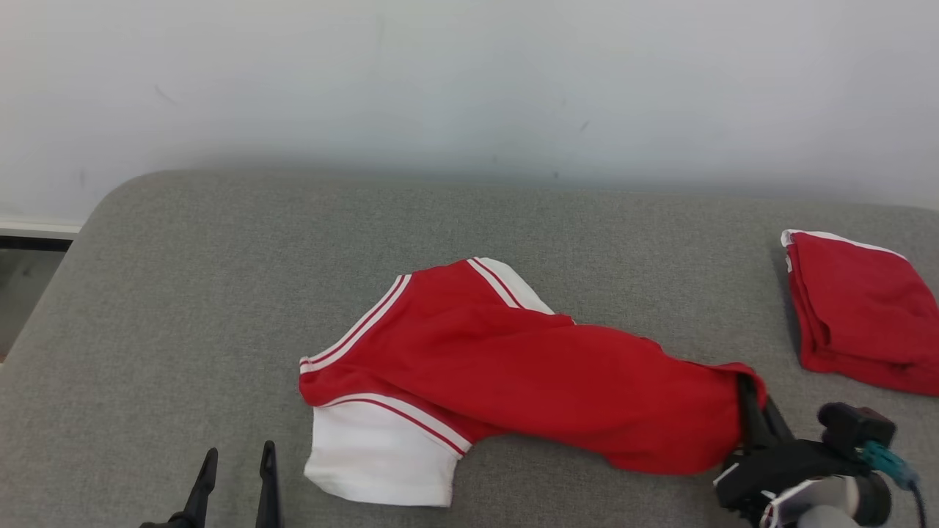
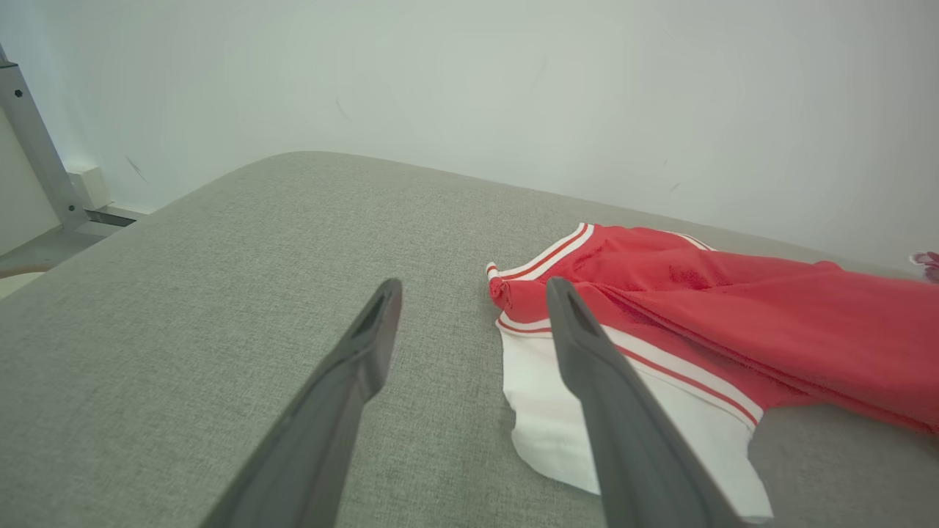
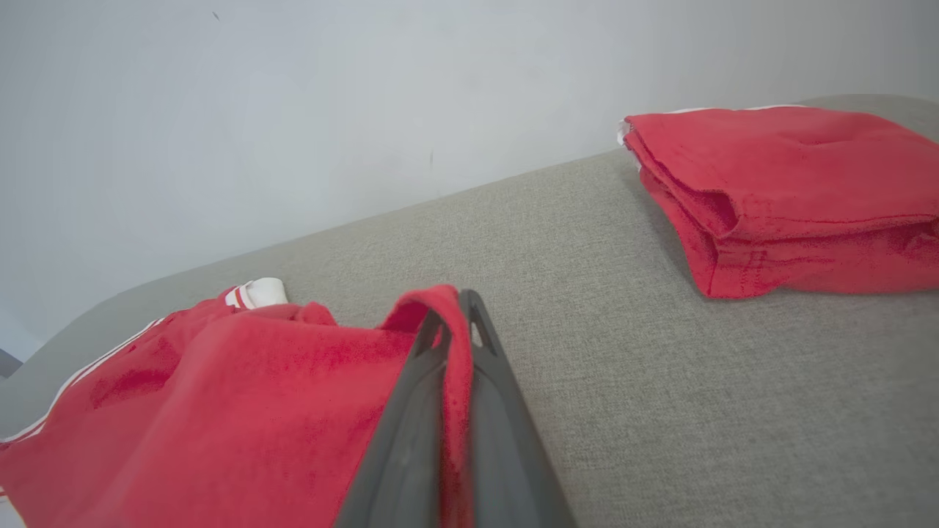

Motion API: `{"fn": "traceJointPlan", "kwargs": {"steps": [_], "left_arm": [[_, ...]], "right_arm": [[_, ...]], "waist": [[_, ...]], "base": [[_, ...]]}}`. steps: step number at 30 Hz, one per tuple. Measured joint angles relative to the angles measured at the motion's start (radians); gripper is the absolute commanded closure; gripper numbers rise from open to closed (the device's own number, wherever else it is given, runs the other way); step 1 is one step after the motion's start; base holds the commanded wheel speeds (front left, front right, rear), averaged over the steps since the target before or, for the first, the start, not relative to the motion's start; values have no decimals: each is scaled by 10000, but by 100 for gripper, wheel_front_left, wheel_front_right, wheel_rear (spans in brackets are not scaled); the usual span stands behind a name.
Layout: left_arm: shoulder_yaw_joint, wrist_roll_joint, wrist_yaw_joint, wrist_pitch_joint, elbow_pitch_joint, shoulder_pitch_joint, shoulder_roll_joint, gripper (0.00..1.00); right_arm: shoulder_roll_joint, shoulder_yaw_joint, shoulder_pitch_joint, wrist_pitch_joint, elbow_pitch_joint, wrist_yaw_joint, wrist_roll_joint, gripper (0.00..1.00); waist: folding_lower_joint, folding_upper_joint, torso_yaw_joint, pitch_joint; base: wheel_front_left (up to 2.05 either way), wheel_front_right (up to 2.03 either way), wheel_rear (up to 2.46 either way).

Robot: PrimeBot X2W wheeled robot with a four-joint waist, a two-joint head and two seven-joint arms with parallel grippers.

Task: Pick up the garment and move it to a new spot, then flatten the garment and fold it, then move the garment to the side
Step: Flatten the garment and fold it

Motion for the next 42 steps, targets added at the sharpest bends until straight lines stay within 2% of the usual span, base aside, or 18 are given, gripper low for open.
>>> {"fn": "traceJointPlan", "kwargs": {"steps": [6, 13, 16, 20, 24, 30, 35, 36, 37, 39, 42], "left_arm": [[-123, -251, 144, 0, 27, 5, -2, 0], [-222, -472, 261, 0, 73, -1, -4, 0], [-309, -512, 303, 0, 157, -60, -4, 0], [-512, -573, 305, 0, 219, -244, -6, 0], [-815, -654, 305, 0, 339, -335, -4, 0], [-1273, -871, 341, 0, 569, -714, -10, 0], [-1676, -1066, 360, 0, 713, -943, -8, 0], [-1795, -1104, 360, 0, 767, -988, -8, 0], [-1879, -1114, 359, 0, 815, -1048, -8, 0], [-2021, -1156, 349, 0, 878, -1081, -17, 0], [-2082, -1168, 353, 0, 909, -1081, -13, 0]], "right_arm": [[-577, -178, 978, 8, -1258, 0, 792, 100], [-341, -347, 1192, 1005, -2642, -2, 2194, 100], [-276, -157, 866, 1448, -3020, -2, 2495, 100], [-284, 192, -460, 1864, -3020, -2, 2485, 100], [-299, 566, -2092, 2109, -2006, -2, 2165, 100], [-174, 1097, -4249, 2054, 667, 0, 1480, 100], [65, 1373, -5657, 1064, 2836, -2, 920, 100], [61, 1375, -5843, 796, 3256, 0, 767, 75], [52, 1348, -5983, 522, 3611, -2, 648, 0], [33, 1365, -6173, 276, 4226, -2, 451, 0], [117, 1574, -6251, 79, 4458, 0, 326, 0]], "waist": [[1, 0, -97, 77], [1, 0, -185, 231], [1, 0, -119, 284], [1, 0, 21, 375], [2, 0, 256, 463], [2, 0, 773, 583], [1, 0, 1219, 726], [2, 0, 1296, 758], [2, 1, 1373, 788], [3, 1, 1517, 835], [2, 0, 1653, 869]], "base": [[0, 0, 0], [0, 0, 0], [0, 0, 0], [0, 0, 0], [0, 0, 0], [0, 0, 0], [0, 0, 0], [0, 0, 0], [0, 0, 0], [0, 0, 0], [0, 0, 0]]}}
